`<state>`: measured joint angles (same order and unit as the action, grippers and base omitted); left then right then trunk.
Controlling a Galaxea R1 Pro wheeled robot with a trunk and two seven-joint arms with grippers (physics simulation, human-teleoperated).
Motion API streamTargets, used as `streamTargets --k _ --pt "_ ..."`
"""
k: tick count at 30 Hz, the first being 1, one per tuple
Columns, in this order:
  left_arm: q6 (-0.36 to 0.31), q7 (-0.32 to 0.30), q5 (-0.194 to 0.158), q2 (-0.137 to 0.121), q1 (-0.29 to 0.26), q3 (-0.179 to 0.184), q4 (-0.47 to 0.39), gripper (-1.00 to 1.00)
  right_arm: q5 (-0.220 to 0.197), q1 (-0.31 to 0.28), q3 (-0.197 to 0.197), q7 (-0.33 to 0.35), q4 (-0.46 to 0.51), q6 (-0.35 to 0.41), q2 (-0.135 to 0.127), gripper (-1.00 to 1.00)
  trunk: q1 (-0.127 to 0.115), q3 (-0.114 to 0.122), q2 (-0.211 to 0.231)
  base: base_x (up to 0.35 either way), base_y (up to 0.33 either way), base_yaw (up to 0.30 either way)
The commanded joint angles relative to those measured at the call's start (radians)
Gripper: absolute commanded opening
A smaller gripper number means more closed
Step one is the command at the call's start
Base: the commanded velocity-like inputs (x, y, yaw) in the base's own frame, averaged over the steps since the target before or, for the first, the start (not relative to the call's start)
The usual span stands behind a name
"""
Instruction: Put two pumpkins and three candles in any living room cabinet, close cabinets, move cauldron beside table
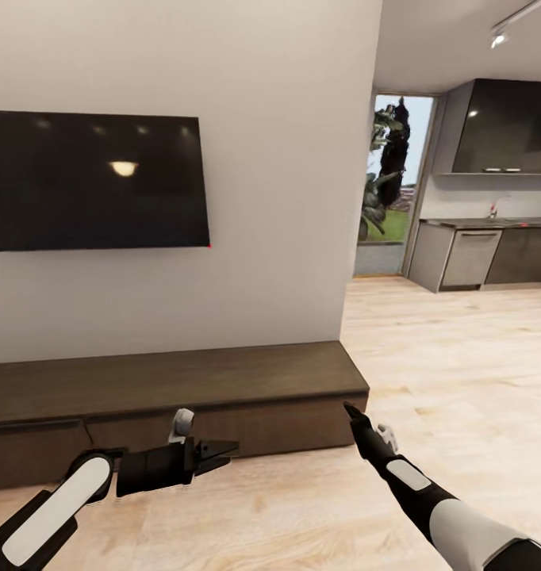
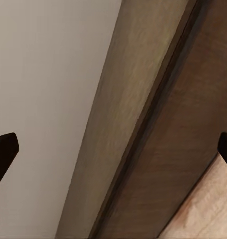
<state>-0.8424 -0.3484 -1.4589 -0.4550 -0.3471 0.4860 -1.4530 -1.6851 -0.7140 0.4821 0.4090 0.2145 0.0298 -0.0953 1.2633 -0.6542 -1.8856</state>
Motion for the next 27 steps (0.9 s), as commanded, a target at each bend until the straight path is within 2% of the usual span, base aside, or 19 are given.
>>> streamTargets --k 1,8,13,16,25,27 --pt "-0.001 -0.004 0.0 -0.001 -0.001 0.0 0.0 1.0 -0.013 -0.001 0.006 0.005 0.0 0.001 -0.001 1.0 0.0 -0.001 0.0 0.335 0.0 0.0" --pt "-0.001 -0.004 0.001 0.0 -0.001 0.001 0.0 1.0 -0.057 -0.001 0.007 0.025 0.005 -0.004 0.0 1.0 0.0 -0.001 0.0 0.336 0.0 0.0" --pt "-0.001 -0.003 0.004 0.001 -0.001 0.002 0.0 1.0 -0.068 -0.001 0.007 0.051 0.005 -0.004 0.0 1.0 0.0 -0.001 0.0 0.285 0.0 0.0" --pt "-0.001 0.002 0.008 0.0 -0.001 0.004 0.0 1.0 -0.071 -0.001 0.007 0.083 0.002 0.002 -0.001 1.0 0.0 -0.001 0.0 0.084 0.0 0.0" --pt "-0.001 0.003 0.008 -0.001 -0.001 0.002 -0.004 1.0 -0.073 -0.001 0.007 0.109 0.0 0.01 -0.003 1.0 0.0 -0.001 0.0 0.014 0.0 0.0" --pt "-0.001 0.002 0.008 -0.001 -0.001 0.001 -0.005 1.0 -0.073 -0.001 0.007 0.116 0.0 0.012 -0.003 1.0 0.008 -0.007 -0.014 0.0 0.0 0.0"
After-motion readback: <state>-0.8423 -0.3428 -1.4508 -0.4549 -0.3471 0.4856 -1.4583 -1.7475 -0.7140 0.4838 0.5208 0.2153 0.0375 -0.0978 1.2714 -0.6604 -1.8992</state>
